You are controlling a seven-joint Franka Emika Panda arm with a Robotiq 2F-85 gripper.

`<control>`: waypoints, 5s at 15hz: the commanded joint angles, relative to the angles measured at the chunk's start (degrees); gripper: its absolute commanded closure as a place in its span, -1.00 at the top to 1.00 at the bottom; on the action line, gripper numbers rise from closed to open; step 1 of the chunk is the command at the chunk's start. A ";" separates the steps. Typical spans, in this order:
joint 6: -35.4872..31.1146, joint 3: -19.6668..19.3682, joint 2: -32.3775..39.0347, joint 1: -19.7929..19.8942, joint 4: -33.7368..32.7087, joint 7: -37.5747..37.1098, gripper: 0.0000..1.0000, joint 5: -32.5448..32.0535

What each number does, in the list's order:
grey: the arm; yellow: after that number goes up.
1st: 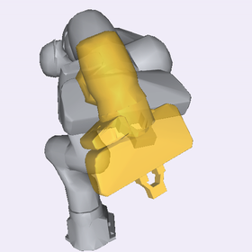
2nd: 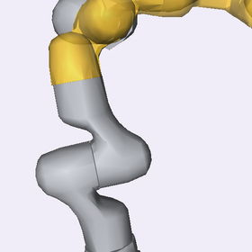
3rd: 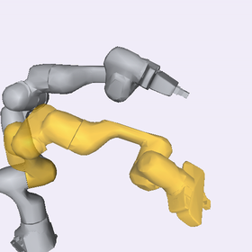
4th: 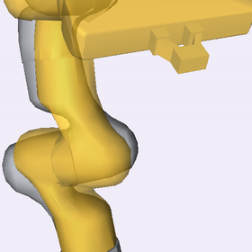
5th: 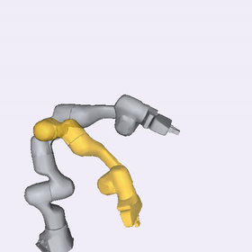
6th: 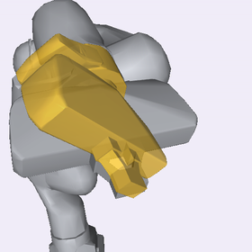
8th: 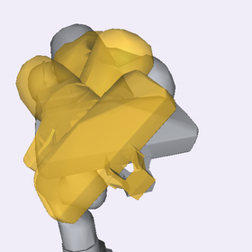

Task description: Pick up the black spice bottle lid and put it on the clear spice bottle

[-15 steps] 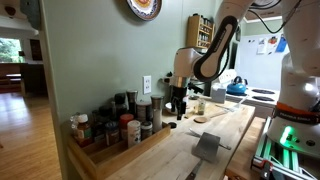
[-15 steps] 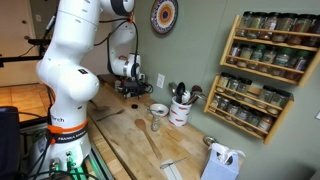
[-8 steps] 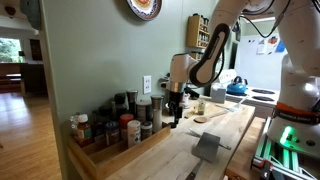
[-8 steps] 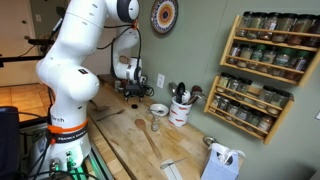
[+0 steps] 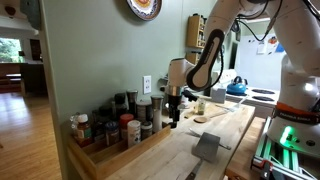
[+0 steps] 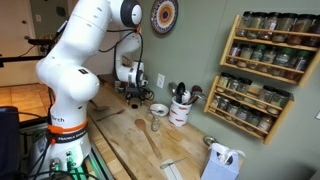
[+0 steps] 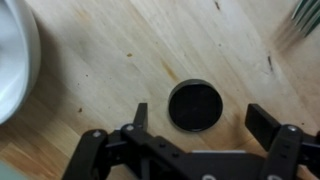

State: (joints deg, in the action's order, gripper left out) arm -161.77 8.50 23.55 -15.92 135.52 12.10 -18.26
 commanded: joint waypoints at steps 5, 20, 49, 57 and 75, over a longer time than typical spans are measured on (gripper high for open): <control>-0.48 -0.85 2.66 -1.52 -1.73 -4.03 1.00 -0.59; 2.65 1.47 -3.57 1.34 1.52 -1.67 -0.39 2.12; 19.84 -5.43 -43.28 11.85 23.29 2.17 -0.39 14.10; 16.15 -8.12 -39.55 15.22 22.10 0.89 -0.39 11.36; 5.33 -9.54 -27.04 19.55 19.70 -5.66 -0.39 4.75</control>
State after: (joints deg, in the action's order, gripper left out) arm -154.50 -0.48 -5.31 3.15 156.13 8.75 -11.43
